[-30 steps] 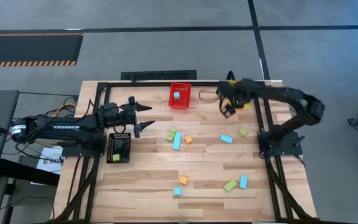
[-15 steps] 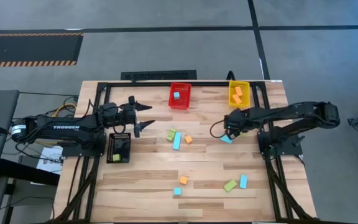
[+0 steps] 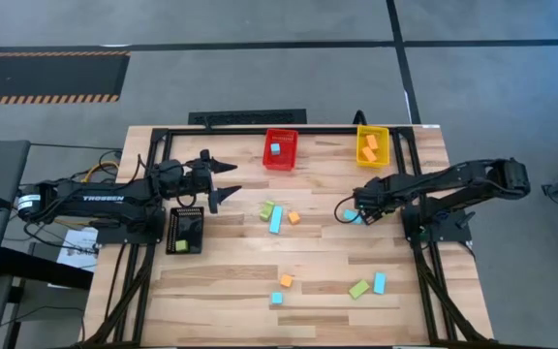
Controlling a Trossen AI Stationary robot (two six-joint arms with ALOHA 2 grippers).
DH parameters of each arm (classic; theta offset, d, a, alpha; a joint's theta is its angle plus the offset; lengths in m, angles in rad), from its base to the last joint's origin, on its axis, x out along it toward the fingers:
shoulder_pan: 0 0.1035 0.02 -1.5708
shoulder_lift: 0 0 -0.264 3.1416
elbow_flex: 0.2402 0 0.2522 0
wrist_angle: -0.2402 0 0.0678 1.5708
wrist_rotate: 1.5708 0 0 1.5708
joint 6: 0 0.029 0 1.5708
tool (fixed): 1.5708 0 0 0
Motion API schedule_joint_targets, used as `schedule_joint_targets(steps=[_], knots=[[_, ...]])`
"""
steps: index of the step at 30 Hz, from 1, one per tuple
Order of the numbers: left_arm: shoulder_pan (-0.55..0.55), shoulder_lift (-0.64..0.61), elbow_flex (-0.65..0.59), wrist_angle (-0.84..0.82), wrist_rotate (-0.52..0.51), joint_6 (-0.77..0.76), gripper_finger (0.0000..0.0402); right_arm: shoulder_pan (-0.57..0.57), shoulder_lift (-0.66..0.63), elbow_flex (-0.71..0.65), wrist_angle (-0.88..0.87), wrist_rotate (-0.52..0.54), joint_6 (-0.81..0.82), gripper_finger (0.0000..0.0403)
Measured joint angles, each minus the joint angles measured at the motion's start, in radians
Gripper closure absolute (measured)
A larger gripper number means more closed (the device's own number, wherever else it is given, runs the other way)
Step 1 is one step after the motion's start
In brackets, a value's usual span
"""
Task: Sort & place blocks by color
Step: Put the green block into the black bin
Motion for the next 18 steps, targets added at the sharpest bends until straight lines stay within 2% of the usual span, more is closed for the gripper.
schedule_joint_targets(steps=[8, 15, 18], knots=[[0.000, 0.000, 0.000, 0.000, 0.000, -0.003, 0.0095, 0.000, -0.002, -0.057, 0.094, -0.007, -0.007, 0.0138], [0.000, 0.000, 0.000, 0.000, 0.000, -0.002, 0.0095, -0.008, -0.002, -0.059, 0.120, 0.005, -0.110, 0.0139], [0.000, 0.000, 0.000, 0.000, 0.000, -0.002, 0.0095, -0.009, -0.001, -0.059, 0.128, 0.004, -0.113, 0.0158]])
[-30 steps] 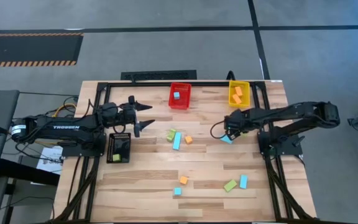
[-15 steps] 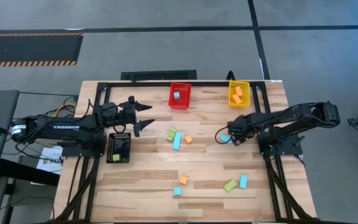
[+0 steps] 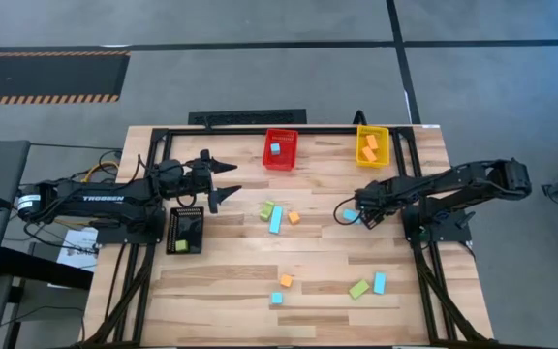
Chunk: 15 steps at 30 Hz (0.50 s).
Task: Sort & place blocks by color
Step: Put the green block into the black bin
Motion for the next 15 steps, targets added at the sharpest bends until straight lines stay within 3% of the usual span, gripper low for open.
schedule_joint_targets(steps=[7, 15], knots=[[0.000, 0.000, 0.000, 0.000, 0.000, 0.000, 0.0095, 0.000, 0.003, 0.055, 0.040, 0.030, -0.028, 0.0284], [0.000, 0.000, 0.000, -0.034, 0.000, 0.000, 0.0095, 0.001, 0.003, 0.198, 0.104, 0.101, -0.120, 0.0284]])
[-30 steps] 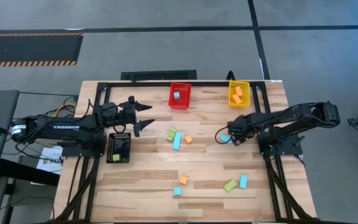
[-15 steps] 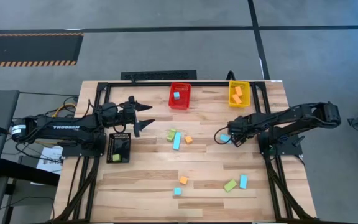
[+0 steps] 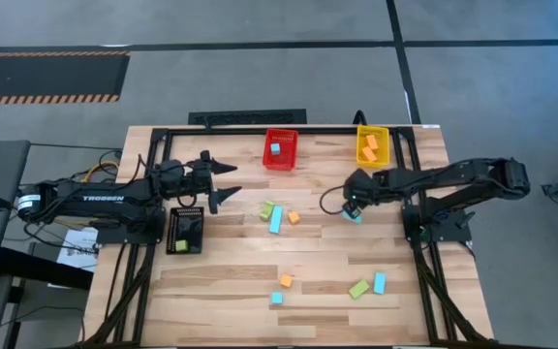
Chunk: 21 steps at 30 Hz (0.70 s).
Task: Sort & place blocks by color
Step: Put the green block into the black bin
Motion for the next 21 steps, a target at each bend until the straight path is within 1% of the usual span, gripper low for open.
schedule_joint_targets(steps=[2, 4, 6, 11, 14, 17, 21], knots=[[0.000, 0.000, 0.000, -0.009, 0.000, 0.000, 0.0095, 0.000, 0.000, 0.022, 0.086, 0.019, -0.044, 0.0284], [0.000, 0.000, 0.000, -0.022, 0.000, 0.005, 0.0095, 0.000, 0.000, 0.030, 0.229, 0.024, -0.104, 0.0284], [0.000, 0.000, 0.000, -0.027, 0.000, 0.007, 0.0095, 0.000, 0.003, 0.029, 0.386, 0.007, -0.180, 0.0284], [0.000, 0.000, 0.000, -0.047, 0.000, 0.003, 0.0095, 0.018, 0.054, 0.030, 0.786, -0.162, -0.351, 0.0275], [-0.005, 0.000, 0.000, -0.048, 0.002, 0.001, 0.0095, 0.038, 0.111, 0.030, 0.957, -0.250, -0.420, 0.0273], [-0.014, 0.000, 0.000, -0.040, 0.002, 0.003, 0.0095, 0.047, 0.178, 0.030, 1.105, -0.331, -0.450, 0.0273], [-0.022, 0.000, 0.000, -0.039, 0.017, 0.014, 0.0095, 0.046, 0.275, 0.029, 1.266, -0.420, -0.429, 0.0273]])
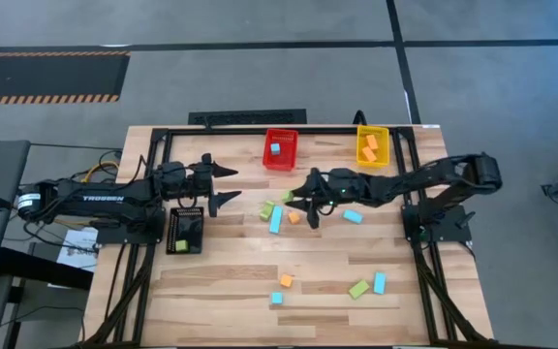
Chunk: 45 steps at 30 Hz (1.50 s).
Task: Sort & place blocks by color
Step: Put the green block into the black bin
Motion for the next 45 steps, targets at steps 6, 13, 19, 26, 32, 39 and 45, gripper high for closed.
schedule_joint_targets(steps=[6, 13, 19, 26, 32, 39, 45], knots=[[-0.038, 0.000, 0.000, 0.002, 0.140, 0.045, 0.0095, 0.000, 0.112, 0.002, 0.263, -0.073, 0.032, 0.0273], [-0.197, 0.000, 0.000, -0.021, 0.180, 0.221, 0.0095, 0.000, 0.210, 0.050, 0.399, -0.090, 0.081, 0.0272], [-0.358, 0.000, 0.000, -0.033, -0.112, 0.476, 0.0095, 0.000, 0.294, 0.122, 0.405, -0.090, 0.169, 0.0272], [-0.432, 0.000, 0.000, -0.025, -0.324, 0.573, 0.0095, 0.000, 0.408, 0.240, 0.405, -0.113, 0.256, 0.0272], [-0.417, 0.000, 0.000, -0.017, -0.400, 0.573, 0.0095, 0.000, 0.472, 0.341, 0.403, -0.141, 0.285, 0.0272], [-0.405, 0.000, 0.000, -0.001, -0.398, 0.548, 0.0095, 0.001, 0.493, 0.411, 0.391, -0.164, 0.284, 0.0272], [-0.405, 0.000, 0.000, 0.012, -0.390, 0.545, 0.0095, 0.001, 0.494, 0.431, 0.387, -0.156, 0.283, 0.0272]])
